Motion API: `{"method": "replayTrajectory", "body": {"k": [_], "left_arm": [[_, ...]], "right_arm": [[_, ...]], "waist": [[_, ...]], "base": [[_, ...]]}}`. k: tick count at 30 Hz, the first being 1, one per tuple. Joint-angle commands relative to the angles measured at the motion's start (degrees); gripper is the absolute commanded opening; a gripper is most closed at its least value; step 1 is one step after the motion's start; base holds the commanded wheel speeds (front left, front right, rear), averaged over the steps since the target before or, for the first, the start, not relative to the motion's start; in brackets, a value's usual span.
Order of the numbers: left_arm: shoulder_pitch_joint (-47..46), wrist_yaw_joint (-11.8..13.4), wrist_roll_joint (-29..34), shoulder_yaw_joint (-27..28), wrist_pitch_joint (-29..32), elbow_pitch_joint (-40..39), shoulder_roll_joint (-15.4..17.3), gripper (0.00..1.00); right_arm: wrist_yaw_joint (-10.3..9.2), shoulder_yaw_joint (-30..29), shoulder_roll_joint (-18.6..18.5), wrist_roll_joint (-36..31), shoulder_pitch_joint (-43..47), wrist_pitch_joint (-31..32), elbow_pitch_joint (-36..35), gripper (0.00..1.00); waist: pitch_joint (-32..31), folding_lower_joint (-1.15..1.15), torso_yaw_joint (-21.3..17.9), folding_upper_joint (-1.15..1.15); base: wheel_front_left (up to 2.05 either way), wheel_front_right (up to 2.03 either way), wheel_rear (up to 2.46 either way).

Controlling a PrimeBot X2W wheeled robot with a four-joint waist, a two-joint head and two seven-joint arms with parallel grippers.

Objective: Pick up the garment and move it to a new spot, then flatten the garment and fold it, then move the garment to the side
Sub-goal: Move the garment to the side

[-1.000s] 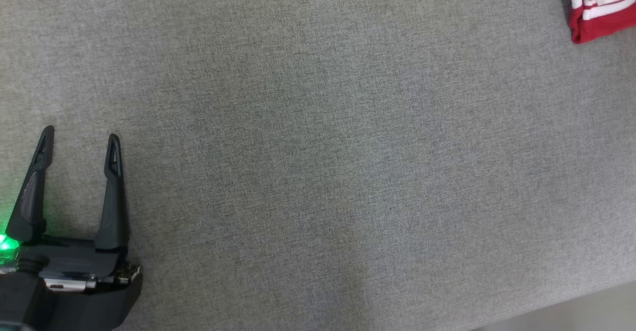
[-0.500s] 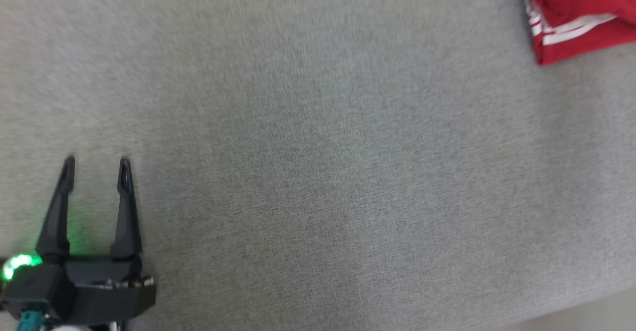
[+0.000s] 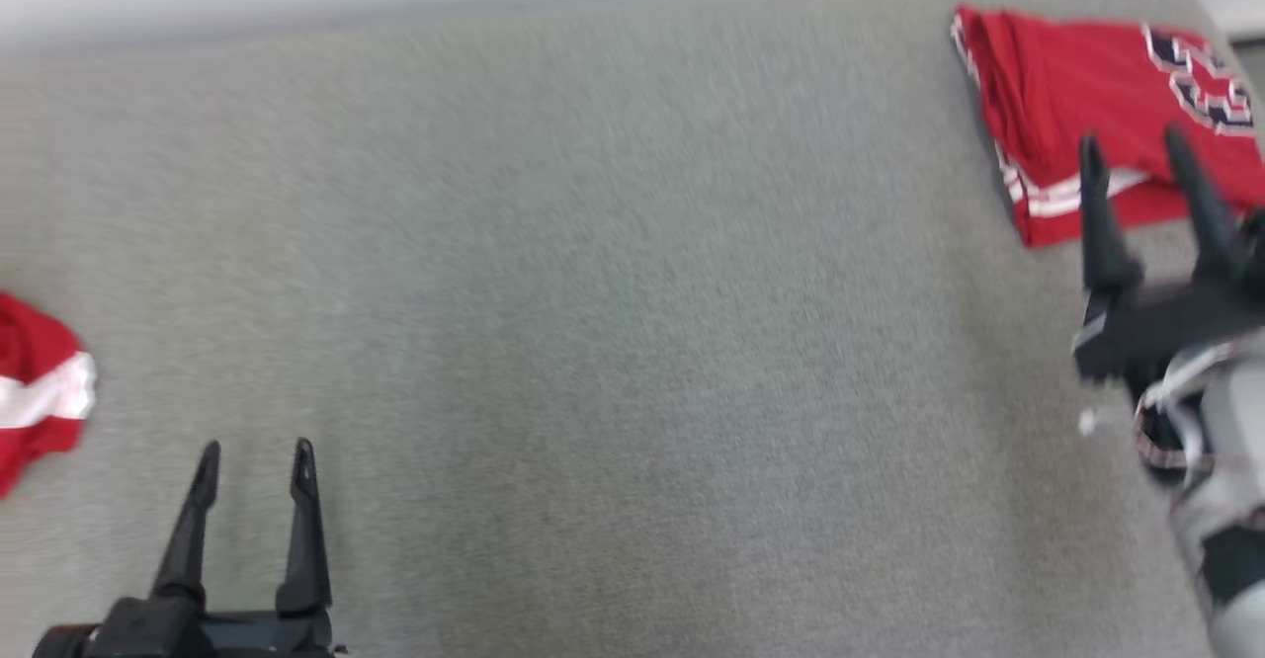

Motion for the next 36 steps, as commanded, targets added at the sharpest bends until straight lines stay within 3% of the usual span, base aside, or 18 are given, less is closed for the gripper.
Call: {"method": "replayTrajectory", "body": {"k": [1,20,29,36], "left_arm": [[0.92,0.05,-0.22,-0.19,-0.15,0.30,-0.25,1.00],[5.74,-0.77,-0.16,-0.58,-0.15,4.62,-0.58,1.00],[6.31,-0.89,-0.29,-0.83,-0.15,5.41,-0.94,1.00],[6.09,-0.97,-0.35,-0.99,-0.15,6.08,-0.91,1.00]], "right_arm": [[-0.15,-0.60,0.36,-0.27,2.10,-0.25,-0.66,1.00],[-0.15,-7.55,9.75,-0.96,31.41,2.40,-15.65,1.00],[-0.15,-9.37,13.82,-2.99,38.57,4.71,-22.63,1.00],[-0.15,-9.56,15.81,-4.12,40.91,5.28,-24.13,1.00]], "waist": [[-6.82,0.01,4.90,0.00],[-16.97,0.01,9.02,0.00],[-18.15,0.01,9.45,0.00],[-18.55,0.01,9.93,0.00]], "base": [[0.00,0.00,0.00],[0.00,0.00,0.00],[0.00,0.00,0.00],[0.00,0.00,0.00]]}}
